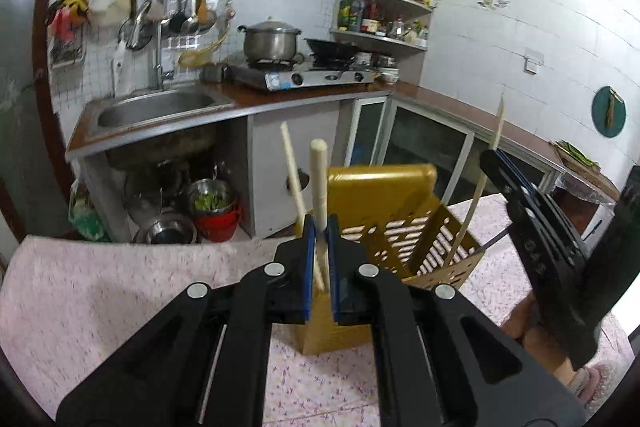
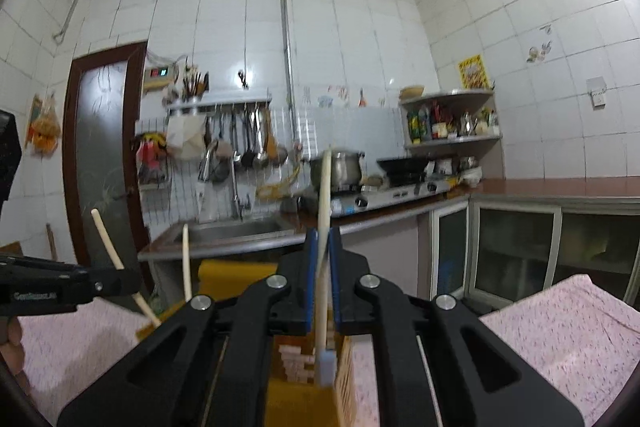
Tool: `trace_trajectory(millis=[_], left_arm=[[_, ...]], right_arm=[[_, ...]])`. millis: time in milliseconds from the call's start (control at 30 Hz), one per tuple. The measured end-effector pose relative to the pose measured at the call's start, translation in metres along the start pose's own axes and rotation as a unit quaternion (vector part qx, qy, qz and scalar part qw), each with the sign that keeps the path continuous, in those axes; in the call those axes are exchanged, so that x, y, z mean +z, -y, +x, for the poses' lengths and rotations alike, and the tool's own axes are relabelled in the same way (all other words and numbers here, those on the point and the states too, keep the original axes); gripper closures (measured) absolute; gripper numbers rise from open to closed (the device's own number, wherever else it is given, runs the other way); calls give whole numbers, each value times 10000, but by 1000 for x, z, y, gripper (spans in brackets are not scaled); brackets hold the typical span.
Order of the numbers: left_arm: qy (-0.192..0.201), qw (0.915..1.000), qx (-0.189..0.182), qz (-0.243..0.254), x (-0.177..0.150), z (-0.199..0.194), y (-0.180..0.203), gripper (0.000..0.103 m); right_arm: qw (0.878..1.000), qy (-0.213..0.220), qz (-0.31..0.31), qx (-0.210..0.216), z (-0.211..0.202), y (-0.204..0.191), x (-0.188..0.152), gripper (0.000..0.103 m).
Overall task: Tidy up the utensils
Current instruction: 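Lower both chopsticks into the yellow caddy, then open both tools to release the chopsticks in the caddy, then move left tool to a chopstick while right tool approaches another chopstick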
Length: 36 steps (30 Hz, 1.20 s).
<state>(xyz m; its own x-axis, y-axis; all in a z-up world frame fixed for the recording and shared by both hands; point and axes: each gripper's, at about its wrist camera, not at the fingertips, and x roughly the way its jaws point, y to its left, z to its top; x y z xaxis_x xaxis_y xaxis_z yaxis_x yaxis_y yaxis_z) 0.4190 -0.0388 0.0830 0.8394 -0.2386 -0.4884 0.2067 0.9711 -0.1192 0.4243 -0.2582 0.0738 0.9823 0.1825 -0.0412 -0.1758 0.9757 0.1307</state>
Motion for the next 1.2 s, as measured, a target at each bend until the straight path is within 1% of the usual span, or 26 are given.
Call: trace_trajectory(millis=[33, 133, 167, 200, 233, 300, 333, 400, 467, 500, 533, 600, 667, 767, 833, 933, 1033, 1133, 1200], left_arm=[[-18, 10000, 33, -47, -3, 0, -2, 97], [-109, 9997, -74, -199, -9, -1, -8, 96], [-120, 9995, -89, -265, -10, -4, -9, 92], [-119, 9993, -116, -338, -10, -7, -10, 84], [-103, 9991, -128, -380, -11, -11, -11, 79], [22, 9990, -116, -433, -10, -26, -12, 60], [70, 9991, -86, -410, -10, -35, -11, 55], [84, 9992, -69, -395, -12, -49, -11, 32], [54, 9989, -130, -450, -18, -66, -13, 21], [41, 9989, -130, -456, -21, -72, -13, 19], [-8, 9989, -96, -456, -26, -79, -14, 18], [-127, 9988, -43, -470, -38, -89, -17, 12], [-291, 9985, 68, -462, -52, -95, -20, 11], [-633, 9966, 376, -370, -82, -102, -24, 5], [-850, 9948, 459, -337, -98, -104, -25, 5], [-1205, 9911, 407, -386, -123, -107, -26, 5], [-1501, 9868, 455, -401, -142, -108, -23, 5], [-1706, 9826, 522, -509, -156, -107, -23, 5], [-1805, 9803, 618, -513, -165, -106, -20, 5]], right_arm=[[10000, -95, -8, 29, 0, 0, -2, 96], [9985, -525, -98, 85, -5, 0, 1, 96], [9981, -594, -98, 94, -7, 0, 2, 96], [9975, -699, -109, 86, -12, 0, 4, 96], [9968, -785, -128, 72, -17, 0, 7, 96], [9955, -923, -201, 36, -27, -3, 10, 96], [9942, -1048, -253, 5, -34, -4, 12, 96], [9920, -1233, -275, -17, -44, -5, 13, 95], [9887, -1472, -269, -106, -56, -6, 11, 88], [9876, -1546, -253, -129, -64, -7, 9, 67], [9861, -1631, -262, -197, -74, -7, 5, 51], [9831, -1767, -408, -246, -89, -11, -2, 49], [9776, -1993, -564, -365, -104, -14, -13, 49], [9692, -2367, -516, -447, -124, -14, -29, 49], [9612, -2695, -344, -489, -138, -10, -42, 49], [9509, -3028, -209, -600, -154, -7, -57, 47], [9431, -3254, -88, -679, -166, -5, -68, 42], [9376, -3393, -1, -764, -174, -5, -76, 41], [9316, -3533, 34, -853, -179, -5, -83, 41]])
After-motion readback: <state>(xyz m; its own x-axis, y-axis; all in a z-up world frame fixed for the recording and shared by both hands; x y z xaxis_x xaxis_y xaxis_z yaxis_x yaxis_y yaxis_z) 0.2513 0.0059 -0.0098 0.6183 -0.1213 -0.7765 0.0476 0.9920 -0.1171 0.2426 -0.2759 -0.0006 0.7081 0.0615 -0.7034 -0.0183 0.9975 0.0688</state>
